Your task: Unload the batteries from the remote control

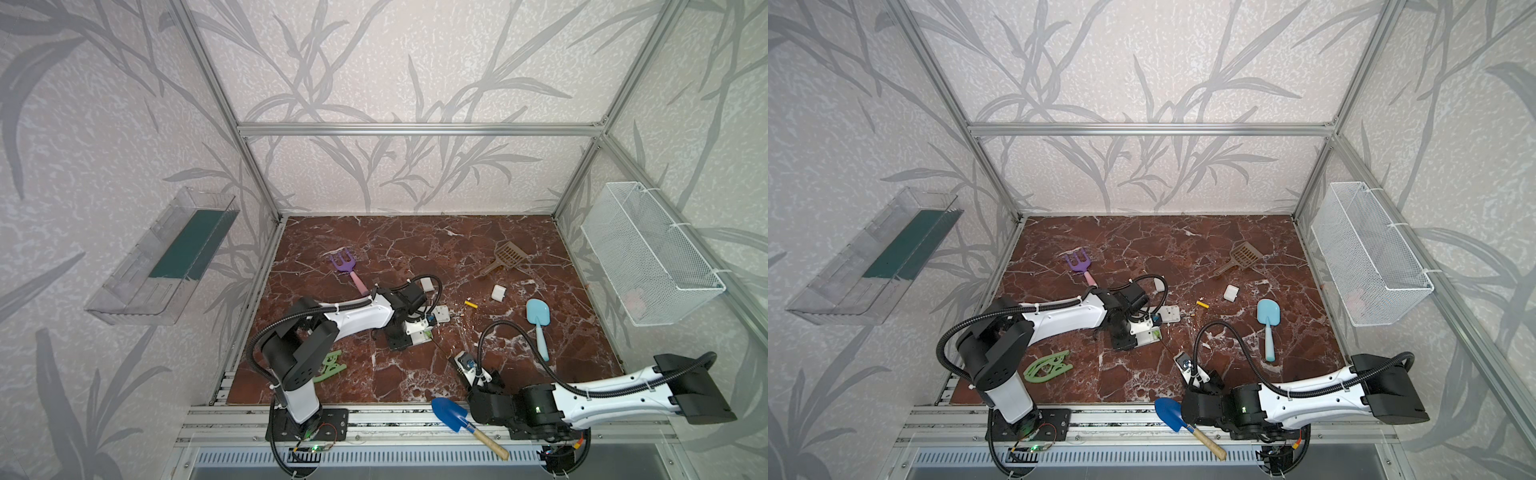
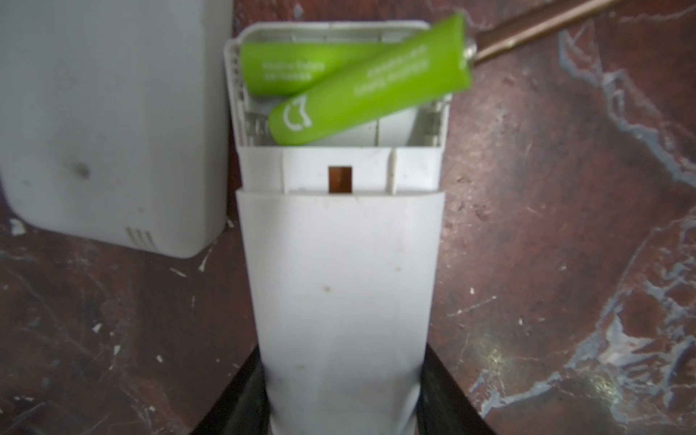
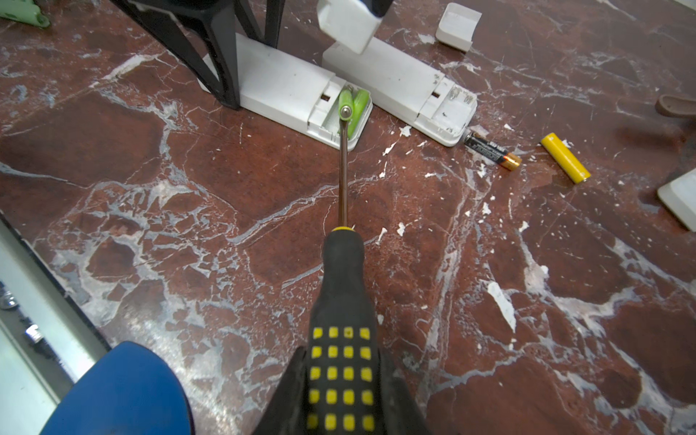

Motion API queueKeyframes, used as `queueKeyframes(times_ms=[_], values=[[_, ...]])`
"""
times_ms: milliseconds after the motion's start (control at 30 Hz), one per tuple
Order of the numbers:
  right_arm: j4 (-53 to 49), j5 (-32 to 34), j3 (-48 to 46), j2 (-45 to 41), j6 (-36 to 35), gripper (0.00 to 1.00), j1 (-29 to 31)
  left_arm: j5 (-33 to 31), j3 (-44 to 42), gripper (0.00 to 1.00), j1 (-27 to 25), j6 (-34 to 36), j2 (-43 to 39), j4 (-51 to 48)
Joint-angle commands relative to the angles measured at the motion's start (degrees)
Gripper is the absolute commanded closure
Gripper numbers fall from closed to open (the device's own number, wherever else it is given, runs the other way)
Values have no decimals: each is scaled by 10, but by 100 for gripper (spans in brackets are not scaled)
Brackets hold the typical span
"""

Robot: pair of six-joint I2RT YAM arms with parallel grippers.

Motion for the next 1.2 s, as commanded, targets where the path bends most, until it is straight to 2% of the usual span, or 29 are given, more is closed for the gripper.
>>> queueKeyframes(times_ms=[0,300,567,1000,1167], values=[[32,-13,0,16,-19,100,-10,21,-11,63,-14,-1,24,-5],[49,-28,7,40,-27,100,-39,24,-9,64,-19,-7,23,-6],[74,-38,10,45,-62,100,-72,24,-9,64,-30,-16,24,-17],[14,-18,-8,-39,-50,100,-80,7,-2,65,-33,-22,21,-39],[2,-35,-10,-61,-59,100,-80,5,0,65,-32,-30,27,-37]])
